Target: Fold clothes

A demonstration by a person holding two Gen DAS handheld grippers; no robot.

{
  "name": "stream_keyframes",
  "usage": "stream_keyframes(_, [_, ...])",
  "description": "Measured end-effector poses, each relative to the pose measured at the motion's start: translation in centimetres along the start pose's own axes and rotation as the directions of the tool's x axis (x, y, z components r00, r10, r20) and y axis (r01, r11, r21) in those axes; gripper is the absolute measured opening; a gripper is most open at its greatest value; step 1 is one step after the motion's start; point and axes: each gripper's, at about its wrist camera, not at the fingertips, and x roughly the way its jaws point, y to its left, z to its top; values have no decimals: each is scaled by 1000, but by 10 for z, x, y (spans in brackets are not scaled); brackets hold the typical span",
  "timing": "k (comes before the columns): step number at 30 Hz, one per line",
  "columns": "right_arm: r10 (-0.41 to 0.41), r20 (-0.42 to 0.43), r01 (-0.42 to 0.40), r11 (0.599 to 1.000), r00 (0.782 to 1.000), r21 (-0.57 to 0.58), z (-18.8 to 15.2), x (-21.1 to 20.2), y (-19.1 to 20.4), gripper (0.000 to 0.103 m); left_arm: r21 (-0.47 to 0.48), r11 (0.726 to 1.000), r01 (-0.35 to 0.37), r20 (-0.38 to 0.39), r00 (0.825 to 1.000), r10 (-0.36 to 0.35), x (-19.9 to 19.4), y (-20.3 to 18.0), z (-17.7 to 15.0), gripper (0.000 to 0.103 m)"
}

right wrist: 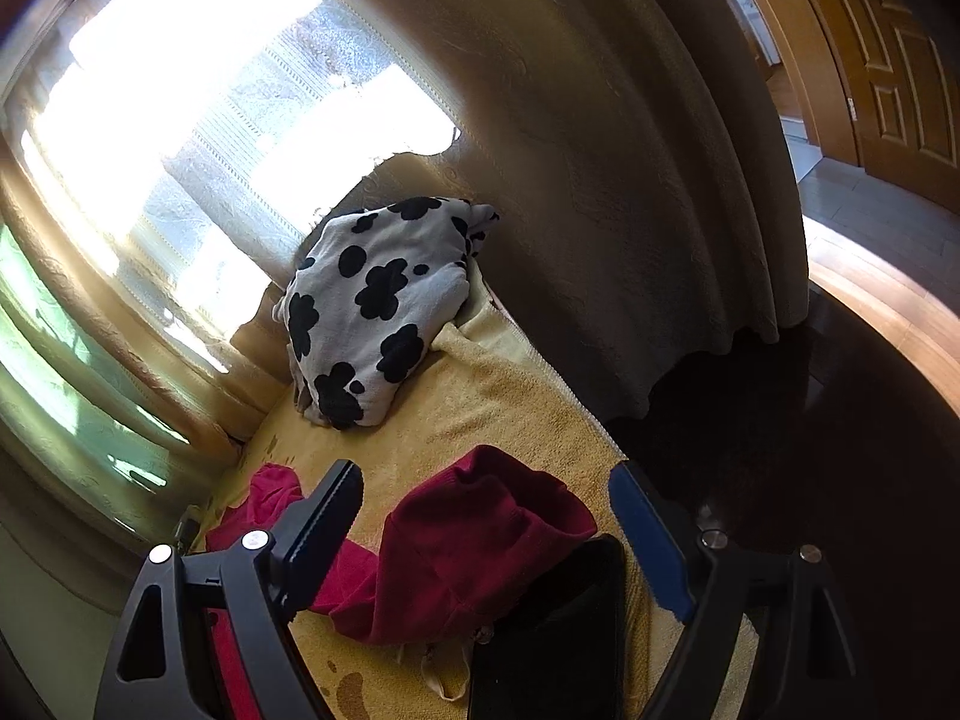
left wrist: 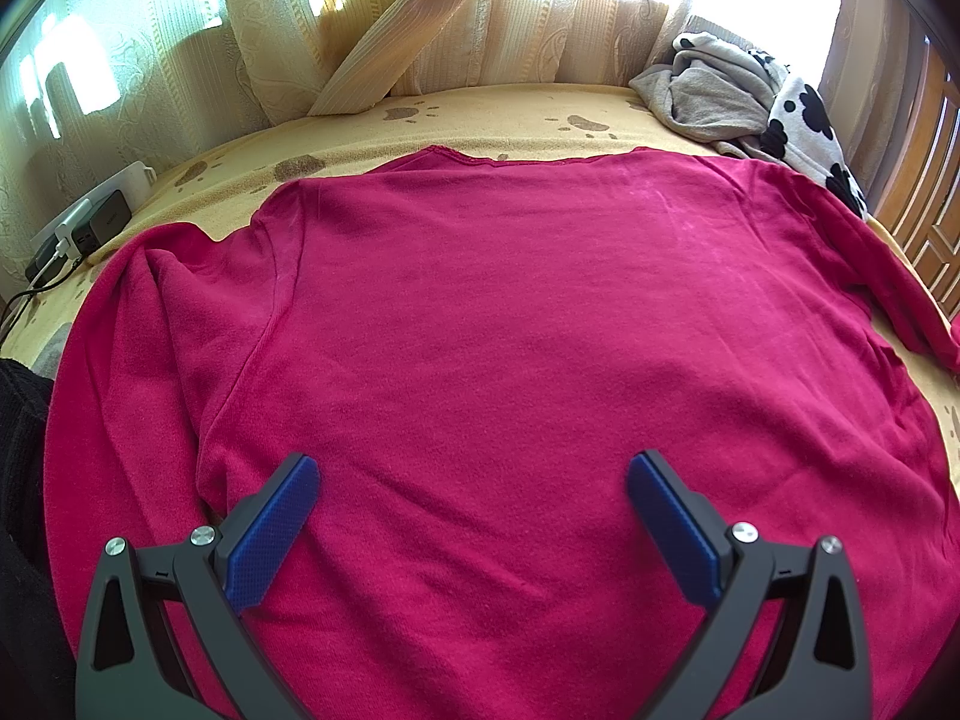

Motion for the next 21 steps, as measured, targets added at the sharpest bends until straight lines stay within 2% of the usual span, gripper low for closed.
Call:
stream_keyframes(2, [-11,4,11,1000,1000,-22,0,-1,2,87,0,1000,0,0,1000,0,0,0,0,103])
stream_keyframes(7, [-1,-81,1,1000,997,1,-5,11,-10,87,0,1000,0,0,1000,0,0,0,0,103])
stream_keyframes(11, [23,-99,-24,1000,995,-10,-7,18,-13,86,0,1000,0,0,1000,0,0,0,0,103])
stream_keyframes(15, [-8,-136,-6,995,991,-98,-9,31,2,86,0,1000,0,0,1000,0,0,0,0,103])
stream_keyframes(17, [-30,-155,6,989,987,-149,-10,39,11,66,0,1000,0,0,1000,0,0,0,0,103])
stream_keyframes(18, [-41,-165,12,984,986,-175,-11,42,16,40,0,1000,0,0,1000,0,0,0,0,103])
stream_keyframes(19, [-46,-170,12,981,984,-196,-12,45,20,24,0,1000,0,0,1000,0,0,0,0,103])
stream_keyframes(21, [-33,-147,1,976,989,-217,-15,41,26,15,0,1000,0,0,1000,0,0,0,0,103])
